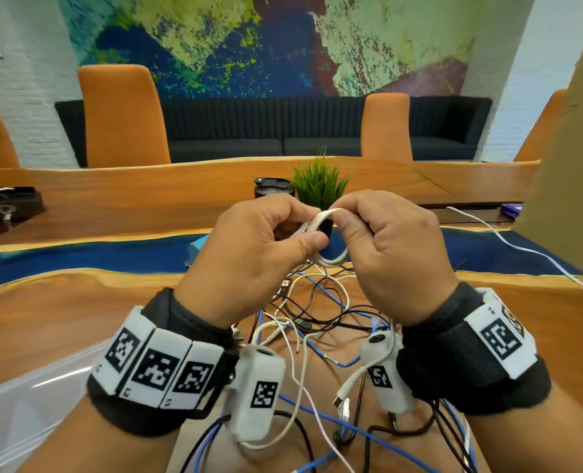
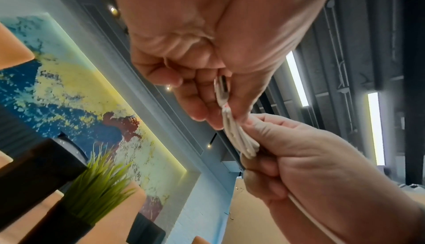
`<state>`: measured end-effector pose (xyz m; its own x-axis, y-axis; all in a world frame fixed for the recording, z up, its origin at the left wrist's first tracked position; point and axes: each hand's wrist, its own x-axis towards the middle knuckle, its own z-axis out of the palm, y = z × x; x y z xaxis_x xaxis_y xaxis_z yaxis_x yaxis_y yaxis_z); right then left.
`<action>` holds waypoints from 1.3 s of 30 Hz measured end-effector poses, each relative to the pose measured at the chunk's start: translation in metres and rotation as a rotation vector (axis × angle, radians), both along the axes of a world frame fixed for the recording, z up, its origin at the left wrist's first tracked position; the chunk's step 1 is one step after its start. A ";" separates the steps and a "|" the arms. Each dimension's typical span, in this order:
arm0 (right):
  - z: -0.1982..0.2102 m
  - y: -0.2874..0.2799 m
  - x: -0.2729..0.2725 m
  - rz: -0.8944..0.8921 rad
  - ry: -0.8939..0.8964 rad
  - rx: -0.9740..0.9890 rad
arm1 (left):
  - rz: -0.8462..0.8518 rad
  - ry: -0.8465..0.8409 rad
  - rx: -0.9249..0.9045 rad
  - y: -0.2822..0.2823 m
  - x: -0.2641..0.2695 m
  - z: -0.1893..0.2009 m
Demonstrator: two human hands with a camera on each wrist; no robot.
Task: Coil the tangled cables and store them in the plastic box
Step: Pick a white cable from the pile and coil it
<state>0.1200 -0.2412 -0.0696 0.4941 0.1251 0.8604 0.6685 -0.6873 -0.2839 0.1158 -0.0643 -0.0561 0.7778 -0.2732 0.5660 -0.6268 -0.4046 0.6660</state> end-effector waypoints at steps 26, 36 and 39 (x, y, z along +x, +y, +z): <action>-0.016 -0.022 0.022 -0.188 0.406 -0.235 | 0.085 0.229 -0.712 0.041 0.023 0.011; 0.002 -0.009 0.012 0.317 0.618 0.753 | -0.154 0.340 -0.721 0.016 0.013 0.005; 0.009 -0.010 0.009 0.529 0.673 1.010 | -0.223 0.366 -0.710 0.009 0.010 0.002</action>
<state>0.1293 -0.2508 -0.0603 0.9485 -0.1134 0.2959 0.3168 0.3193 -0.8931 0.1261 -0.0551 -0.0542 0.9162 -0.1160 0.3836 -0.3365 0.2975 0.8935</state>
